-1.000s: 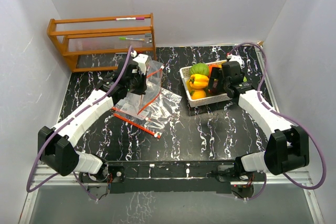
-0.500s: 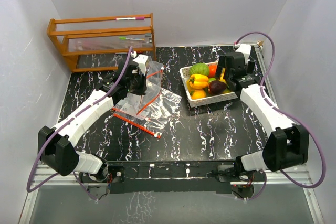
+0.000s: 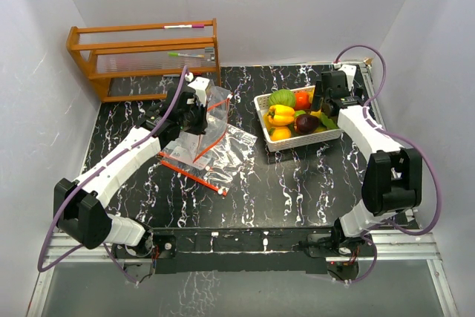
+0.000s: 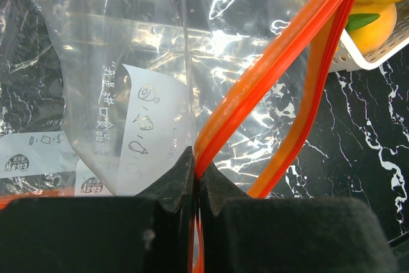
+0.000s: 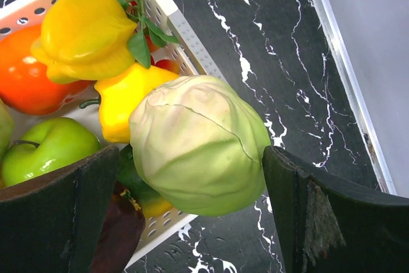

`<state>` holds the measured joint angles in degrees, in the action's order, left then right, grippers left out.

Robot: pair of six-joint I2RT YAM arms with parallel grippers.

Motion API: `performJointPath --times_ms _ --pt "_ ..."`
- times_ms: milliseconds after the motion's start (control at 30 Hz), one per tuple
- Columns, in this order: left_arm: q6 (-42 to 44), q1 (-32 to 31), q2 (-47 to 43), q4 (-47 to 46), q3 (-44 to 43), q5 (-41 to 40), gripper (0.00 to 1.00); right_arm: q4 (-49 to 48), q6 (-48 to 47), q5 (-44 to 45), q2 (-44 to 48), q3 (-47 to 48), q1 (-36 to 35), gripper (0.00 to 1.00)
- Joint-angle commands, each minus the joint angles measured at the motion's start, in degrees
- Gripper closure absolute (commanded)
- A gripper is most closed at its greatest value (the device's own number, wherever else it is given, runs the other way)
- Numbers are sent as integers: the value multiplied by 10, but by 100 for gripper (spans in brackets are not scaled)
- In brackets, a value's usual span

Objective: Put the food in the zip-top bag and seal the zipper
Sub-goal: Pick up the fake vegetable from the bin.

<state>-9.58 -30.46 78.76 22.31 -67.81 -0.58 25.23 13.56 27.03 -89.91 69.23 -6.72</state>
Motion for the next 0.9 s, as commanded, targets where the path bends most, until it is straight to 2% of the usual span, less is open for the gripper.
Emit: performJointPath --times_ms 0,333,433,567,733,800,867 --pt "5 3 -18 0 0 3 100 -21 -7 -8 -9 21 5 2" --pt "5 3 -20 0 2 0 100 -37 -7 -2 -33 -13 14 2" --pt "5 3 -22 -1 3 -2 100 -36 -6 3 -30 -15 14 8" --pt "5 2 -22 -1 3 -3 100 -35 -4 -1 -13 -14 14 29" --pt "5 3 -20 -1 2 0 100 -31 -7 -8 17 -10 14 67" --pt "4 3 -20 -2 3 0 100 -22 -8 -11 28 -8 14 78" --pt "4 3 -19 -3 3 0 100 -17 -9 -16 43 -5 14 84"
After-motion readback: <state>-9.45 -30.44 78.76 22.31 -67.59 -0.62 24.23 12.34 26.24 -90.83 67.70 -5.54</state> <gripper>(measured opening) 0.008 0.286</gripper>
